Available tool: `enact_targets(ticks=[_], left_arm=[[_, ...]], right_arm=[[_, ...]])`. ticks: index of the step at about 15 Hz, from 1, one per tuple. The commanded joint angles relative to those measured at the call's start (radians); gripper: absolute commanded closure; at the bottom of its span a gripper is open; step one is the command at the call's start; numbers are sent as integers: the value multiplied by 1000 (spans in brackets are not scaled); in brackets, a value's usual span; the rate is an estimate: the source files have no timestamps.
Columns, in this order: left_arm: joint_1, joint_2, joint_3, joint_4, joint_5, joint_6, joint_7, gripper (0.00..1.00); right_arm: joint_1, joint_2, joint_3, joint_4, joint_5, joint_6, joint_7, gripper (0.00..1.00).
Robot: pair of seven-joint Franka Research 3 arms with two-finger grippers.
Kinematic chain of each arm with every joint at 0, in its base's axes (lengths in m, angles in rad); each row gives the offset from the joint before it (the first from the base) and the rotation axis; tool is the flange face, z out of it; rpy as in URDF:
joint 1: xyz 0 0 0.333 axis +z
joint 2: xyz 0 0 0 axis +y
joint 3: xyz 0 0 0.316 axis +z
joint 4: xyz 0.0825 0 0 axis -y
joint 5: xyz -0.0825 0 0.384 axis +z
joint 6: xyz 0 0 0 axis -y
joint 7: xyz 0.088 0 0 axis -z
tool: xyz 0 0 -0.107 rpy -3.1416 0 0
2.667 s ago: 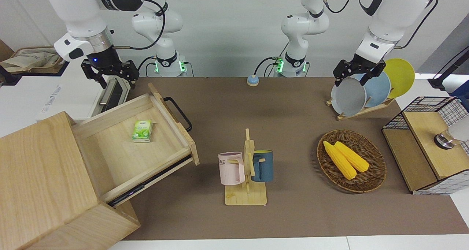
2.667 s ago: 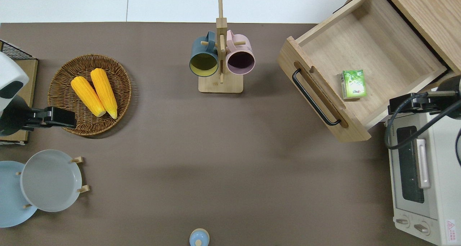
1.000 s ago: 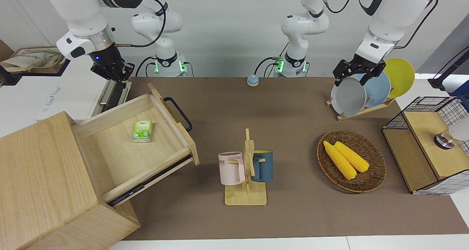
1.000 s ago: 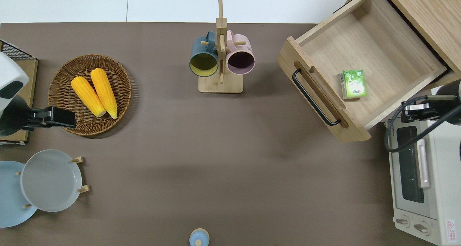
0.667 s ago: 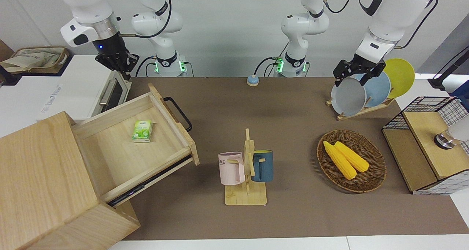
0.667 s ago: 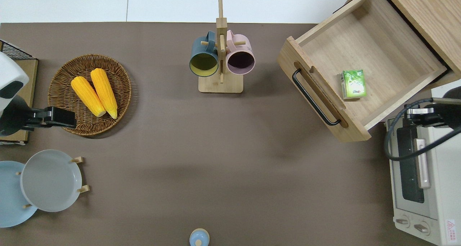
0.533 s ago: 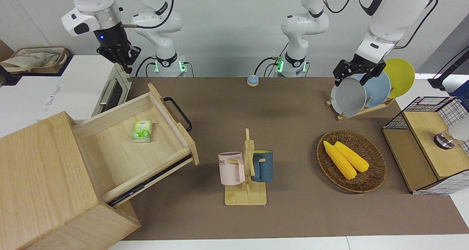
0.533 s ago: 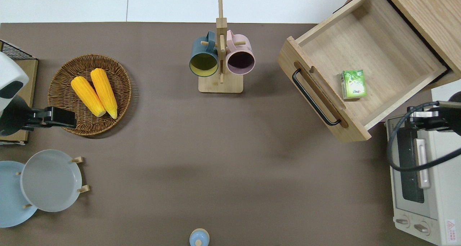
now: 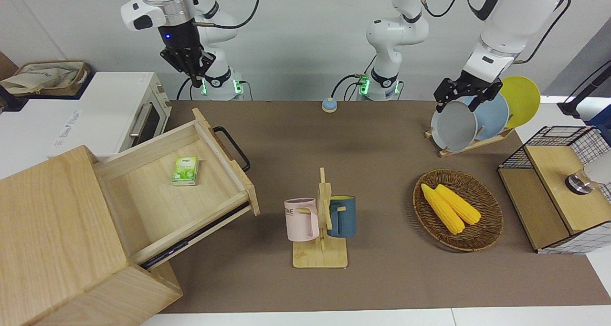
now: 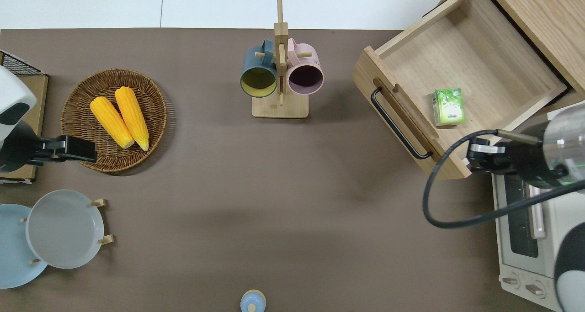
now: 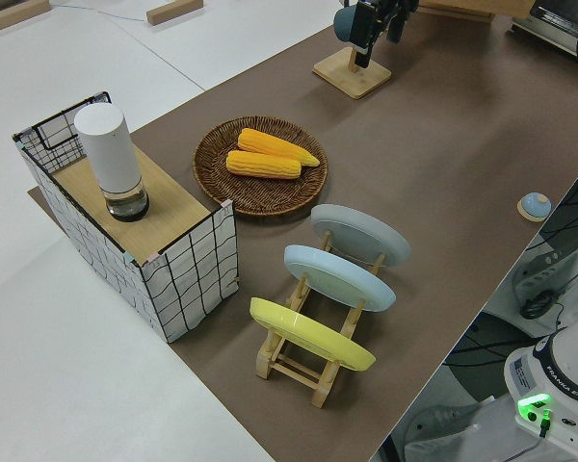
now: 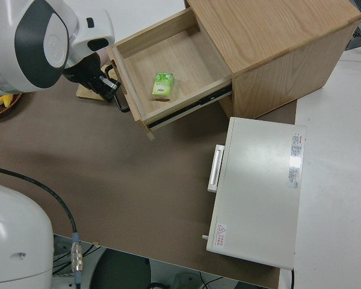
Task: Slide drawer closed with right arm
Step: 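Raise the right arm and reach the right gripper toward the open drawer's front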
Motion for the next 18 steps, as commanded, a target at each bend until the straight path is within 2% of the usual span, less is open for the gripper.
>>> enact_targets(ticks=[1,3,8,13,16,18], left_arm=[[-6,-10,5,-5,11,-13,7,2],[-5,-10,5,-5,11,-12,7,2],[-6,-10,4,-5,11,-12,7,2],[-6,-10,5,-5,11,-13,7,5],[-5,-10,5,-5,11,-12,7,2],[-5,-10,5,-5,11,-13,7,2]], right_arm=[[66,42,0,8,11,47,169,1000],[81,59,5,8,9,70,221,1000],[145,121,6,4,11,135,445,1000],[147,163,5,-5,29,170,635,1000],[136,207,3,-7,31,187,683,1000],[132,230,3,-7,60,216,765,1000]])
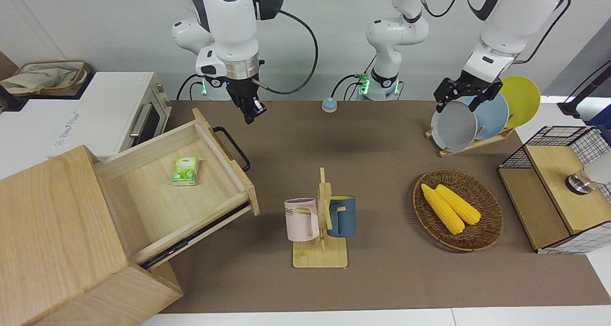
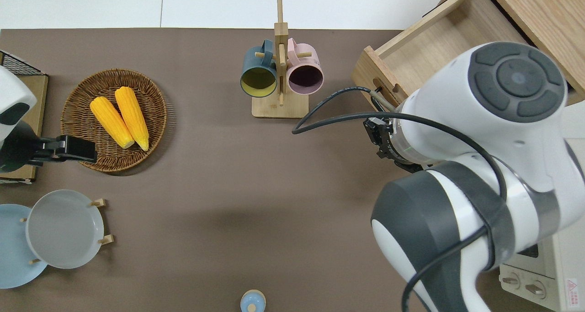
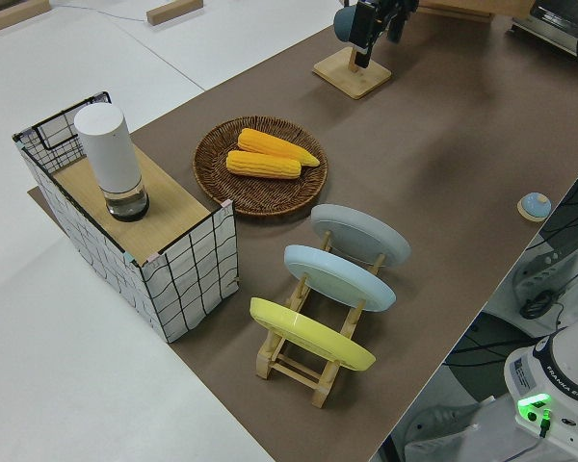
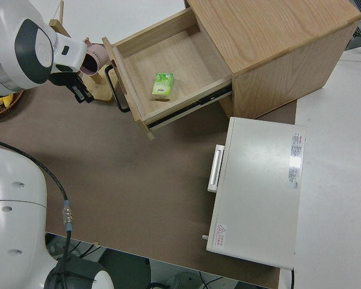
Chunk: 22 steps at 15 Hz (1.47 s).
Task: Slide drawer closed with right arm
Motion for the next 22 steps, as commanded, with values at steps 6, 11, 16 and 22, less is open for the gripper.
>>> enact_targets(ticks=[6,11,16,22], left_arm=[[-5,-10,5,-5,11,-12,7,5],[-6,-10,5,-5,11,-12,7,2],[-5,-10,4,-5,11,-13,7,2],[-5,-10,5,-5,11,-13,7,2]], right_arm=[[-23,84,-6,-16,134,71,129,1000],[-36,126,-11,-16,122,101,120,1000],[-55,146,-11,-27,113,163,113,1000],[-58,175,-11,-27,94,203,106,1000]])
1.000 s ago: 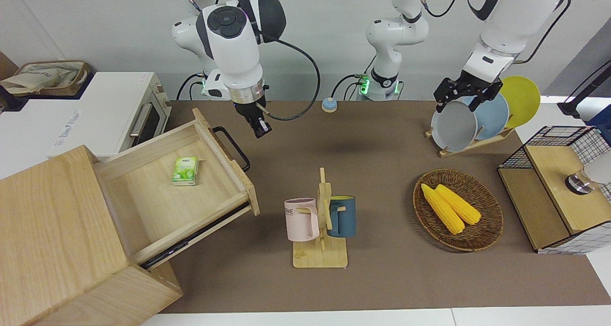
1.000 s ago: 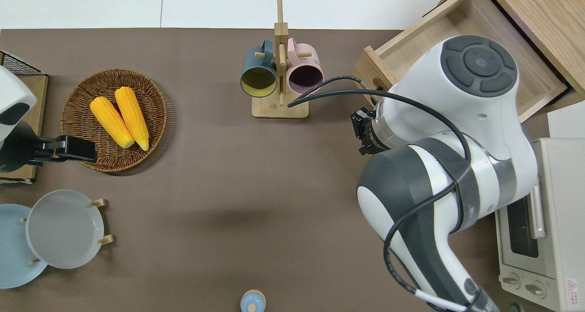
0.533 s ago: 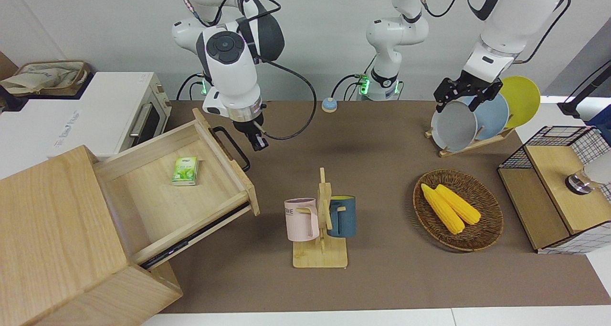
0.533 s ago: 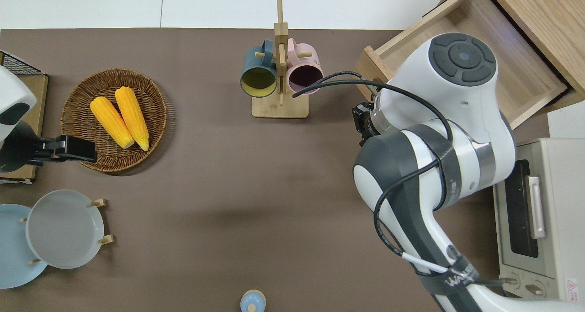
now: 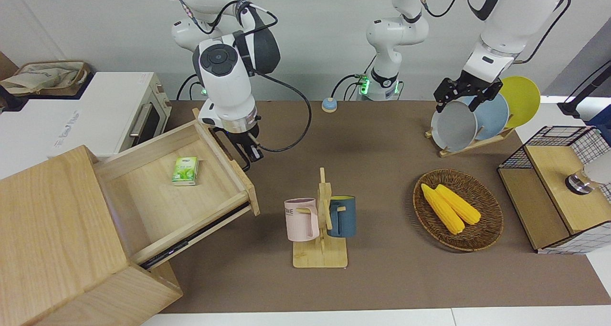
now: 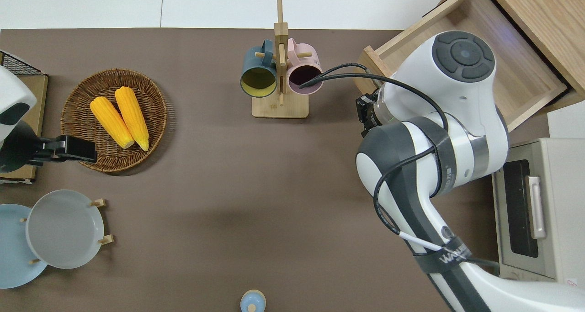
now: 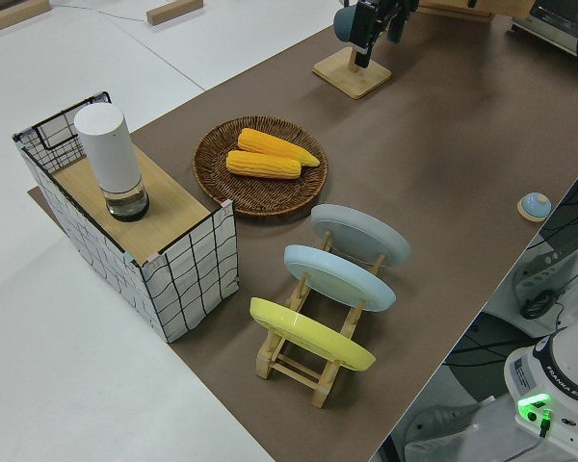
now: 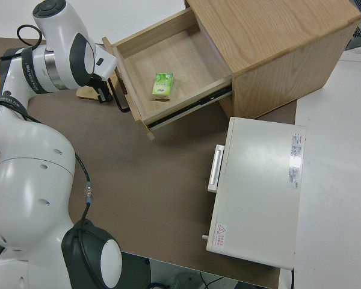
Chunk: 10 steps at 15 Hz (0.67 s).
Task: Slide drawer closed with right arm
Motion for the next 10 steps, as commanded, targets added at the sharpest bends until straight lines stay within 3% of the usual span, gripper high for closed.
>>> enact_targets(ticks=[1,10], left_arm=[[-5,-10,5,-5,11,-12,7,2],[-6,-10,5,-5,11,-12,7,2]], right_arm=[[-11,18,8,-12,-11,33,-9,1000],[-42,35,8,-11,-48,77,-67,1000]])
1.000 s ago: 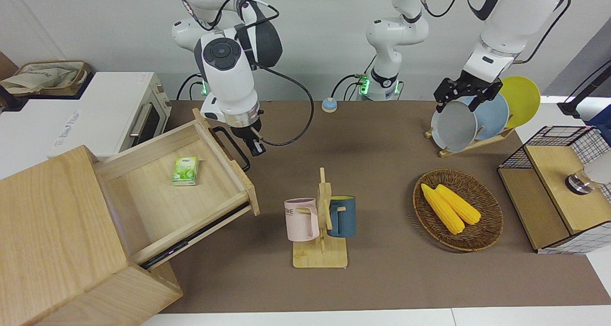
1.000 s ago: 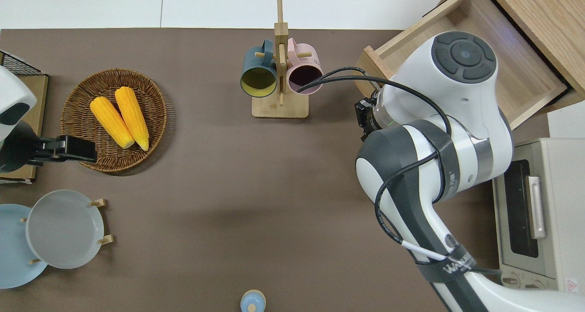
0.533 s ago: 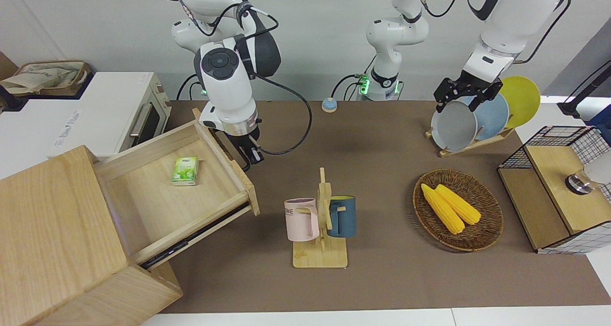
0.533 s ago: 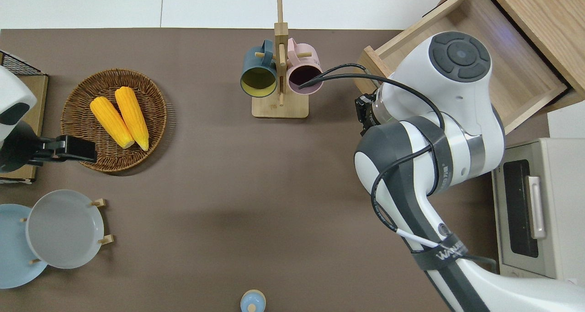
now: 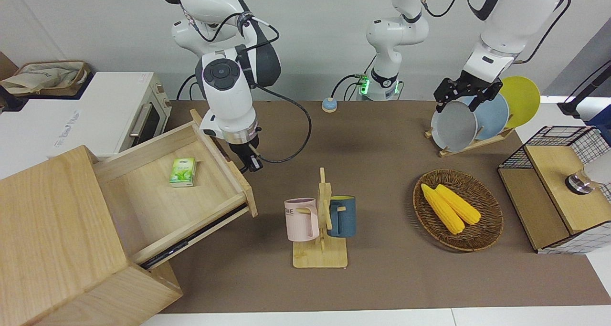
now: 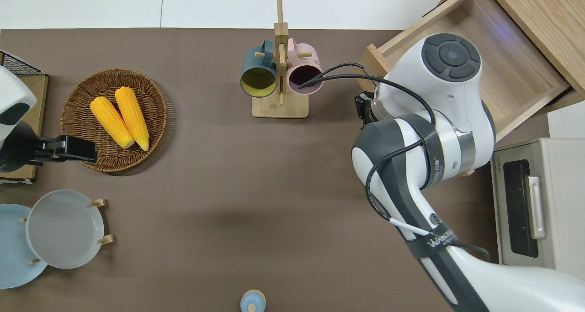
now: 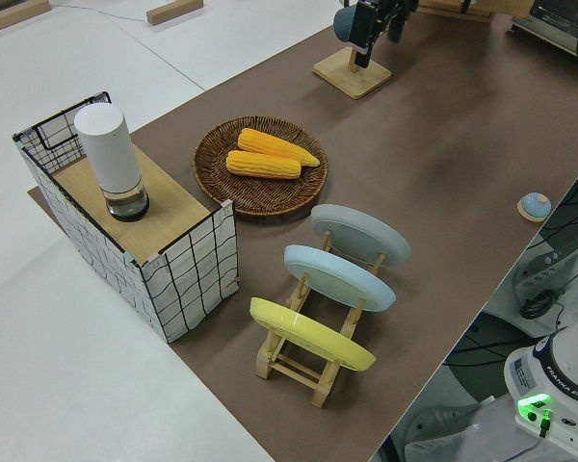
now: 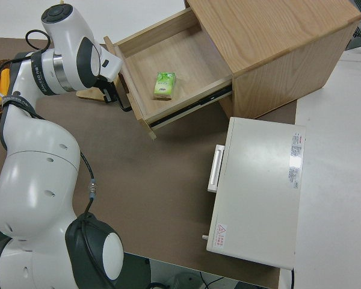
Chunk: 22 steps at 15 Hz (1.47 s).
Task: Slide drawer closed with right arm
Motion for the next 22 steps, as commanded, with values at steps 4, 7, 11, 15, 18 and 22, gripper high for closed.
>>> enact_targets(ticks=[4,7,11,15,18,22], left_arm=[[-5,-10,4,-5,11,-13,7,5],[-6,-10,5,-5,11,-12,7,5],[-5,-10,5,-5,11,-13,7,2],[-6,-10,4,-5,10,-12,7,2],[-6,-10,5,-5,11,-12,7,2],[-5,-10,5,-5,11,-12,7,2]], right_arm=[[-50,-1,7,-2,-34,84,-55,1000],[-67,-1,7,-1,-54,119,-60,1000],[-100,-1,7,1,-56,153,-110,1000],[-140,-1,7,9,-56,152,-155,1000],[-162,-1,7,10,-58,152,-204,1000],[-209,-1,8,18,-50,161,-230,1000]])
